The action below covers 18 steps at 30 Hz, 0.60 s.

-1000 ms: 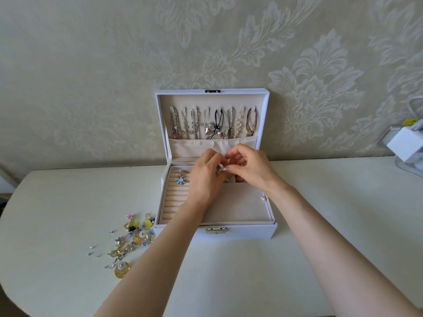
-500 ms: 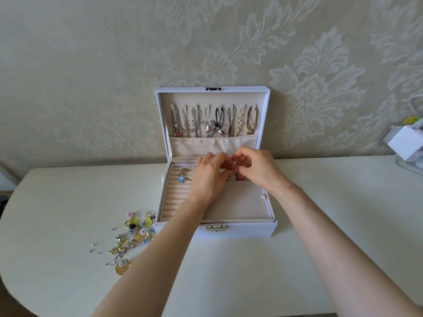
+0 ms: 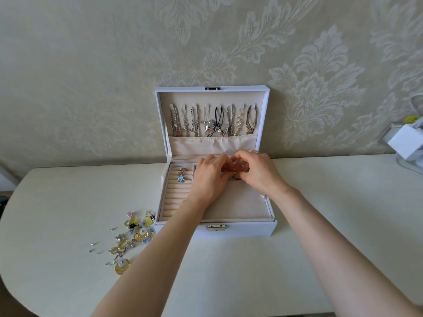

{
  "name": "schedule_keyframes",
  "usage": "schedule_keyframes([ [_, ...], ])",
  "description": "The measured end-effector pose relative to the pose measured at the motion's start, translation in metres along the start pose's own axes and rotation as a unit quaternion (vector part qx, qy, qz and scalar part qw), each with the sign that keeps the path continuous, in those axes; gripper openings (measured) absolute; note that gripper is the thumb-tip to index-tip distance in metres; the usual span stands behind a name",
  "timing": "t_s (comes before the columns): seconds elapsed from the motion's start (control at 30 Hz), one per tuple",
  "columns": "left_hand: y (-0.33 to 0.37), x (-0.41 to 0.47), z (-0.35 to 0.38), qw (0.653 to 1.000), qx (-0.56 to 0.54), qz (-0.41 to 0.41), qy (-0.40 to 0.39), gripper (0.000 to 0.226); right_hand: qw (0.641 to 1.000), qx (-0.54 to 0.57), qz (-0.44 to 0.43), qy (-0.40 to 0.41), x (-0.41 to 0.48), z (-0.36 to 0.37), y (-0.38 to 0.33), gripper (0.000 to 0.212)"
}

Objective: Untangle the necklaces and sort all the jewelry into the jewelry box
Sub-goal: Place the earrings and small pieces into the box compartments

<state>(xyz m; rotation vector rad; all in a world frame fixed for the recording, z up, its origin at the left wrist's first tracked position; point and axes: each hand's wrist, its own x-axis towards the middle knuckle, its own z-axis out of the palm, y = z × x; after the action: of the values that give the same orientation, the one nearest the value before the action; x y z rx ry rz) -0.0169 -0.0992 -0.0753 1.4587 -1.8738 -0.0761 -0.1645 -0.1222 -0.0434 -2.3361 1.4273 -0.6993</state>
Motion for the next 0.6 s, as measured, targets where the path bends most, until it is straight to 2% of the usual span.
schedule_keyframes([
  [0.33,-0.0005,-0.0007,-0.0003,1.000,0.017,0.017,-0.016,0.012,0.998,-0.045,-0.029,0.024,0.0003,0.0018,0.0024,0.037],
  [0.6,0.0014,-0.0002,-0.0023,0.999,0.011,0.012,0.039,0.008,0.998,-0.045,-0.026,0.036,-0.0024,0.0017,0.0013,0.038],
])
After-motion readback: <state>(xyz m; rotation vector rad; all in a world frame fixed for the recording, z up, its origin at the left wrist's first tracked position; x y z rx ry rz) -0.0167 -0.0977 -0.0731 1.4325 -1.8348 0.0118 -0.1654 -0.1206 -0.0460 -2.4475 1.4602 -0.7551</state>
